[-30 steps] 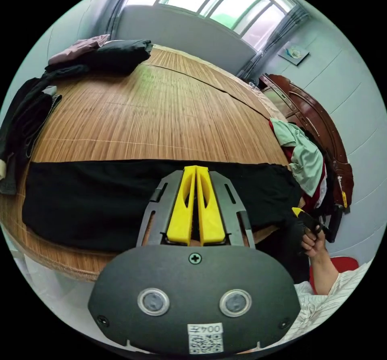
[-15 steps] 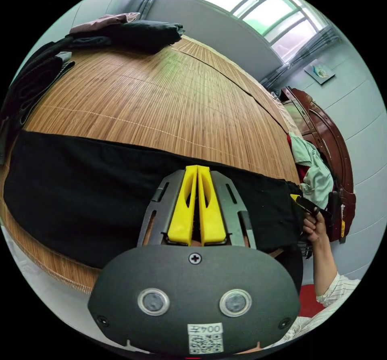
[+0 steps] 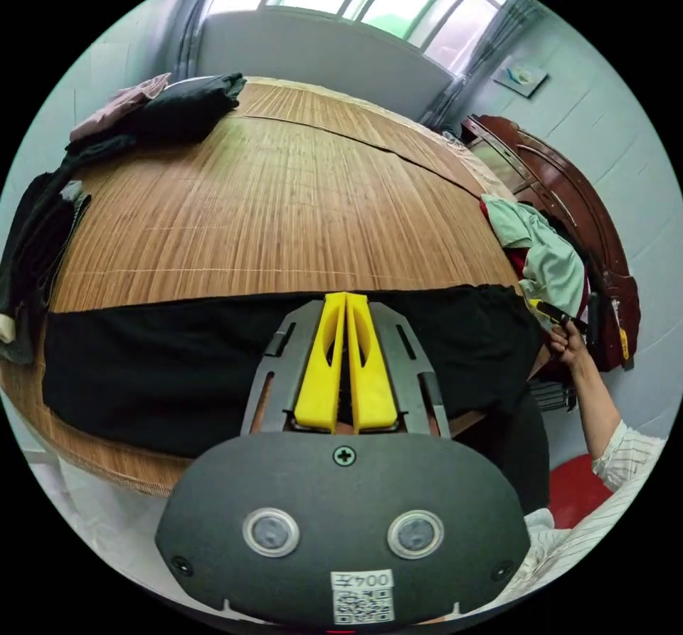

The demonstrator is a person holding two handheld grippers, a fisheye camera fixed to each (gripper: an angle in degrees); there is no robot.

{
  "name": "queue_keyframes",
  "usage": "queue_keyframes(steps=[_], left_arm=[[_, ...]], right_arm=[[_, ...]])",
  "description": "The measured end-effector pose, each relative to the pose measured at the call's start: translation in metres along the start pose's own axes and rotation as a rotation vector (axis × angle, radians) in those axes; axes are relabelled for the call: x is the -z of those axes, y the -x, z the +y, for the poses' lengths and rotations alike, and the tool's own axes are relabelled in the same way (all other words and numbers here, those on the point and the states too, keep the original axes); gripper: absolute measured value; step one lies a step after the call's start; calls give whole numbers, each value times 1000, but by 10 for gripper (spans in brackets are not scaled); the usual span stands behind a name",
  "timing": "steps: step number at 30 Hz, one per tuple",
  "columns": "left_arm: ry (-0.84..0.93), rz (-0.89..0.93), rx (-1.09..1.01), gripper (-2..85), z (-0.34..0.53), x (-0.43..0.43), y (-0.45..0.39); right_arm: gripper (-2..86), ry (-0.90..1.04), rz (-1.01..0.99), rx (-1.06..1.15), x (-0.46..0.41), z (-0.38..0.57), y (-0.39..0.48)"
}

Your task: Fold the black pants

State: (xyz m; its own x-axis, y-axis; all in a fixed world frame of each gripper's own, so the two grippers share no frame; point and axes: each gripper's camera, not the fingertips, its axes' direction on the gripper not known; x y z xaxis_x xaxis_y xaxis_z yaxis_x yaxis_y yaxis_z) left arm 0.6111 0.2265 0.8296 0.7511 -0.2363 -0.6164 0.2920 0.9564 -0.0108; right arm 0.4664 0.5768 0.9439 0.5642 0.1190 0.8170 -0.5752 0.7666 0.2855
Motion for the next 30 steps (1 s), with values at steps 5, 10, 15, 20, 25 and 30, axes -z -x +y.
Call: queue_keyframes(steps=[5,10,15,20,25,30], left_arm=[[63,-41,-249,0,-12,-19,-116],[71,-70,-405,0,-34,-30,-205],[181,-116,-452,1,-51,-59,-263],[112,-44,-357,1,-53,-42,-266],[111,-41,-358,1,-61,-28,-280],[101,-83,-381,1,-65,-14,-301]], right_arm=[[65,119,-73,50,-33,-35,-10],[52,12,30,109,-8,-28,6],[64,14,-23,115,-13,-62,13],[77,204,0,204,-57,-95,36],[42,193,215,360,-61,-90,67],[45,143,222,278,-49,-93,38]])
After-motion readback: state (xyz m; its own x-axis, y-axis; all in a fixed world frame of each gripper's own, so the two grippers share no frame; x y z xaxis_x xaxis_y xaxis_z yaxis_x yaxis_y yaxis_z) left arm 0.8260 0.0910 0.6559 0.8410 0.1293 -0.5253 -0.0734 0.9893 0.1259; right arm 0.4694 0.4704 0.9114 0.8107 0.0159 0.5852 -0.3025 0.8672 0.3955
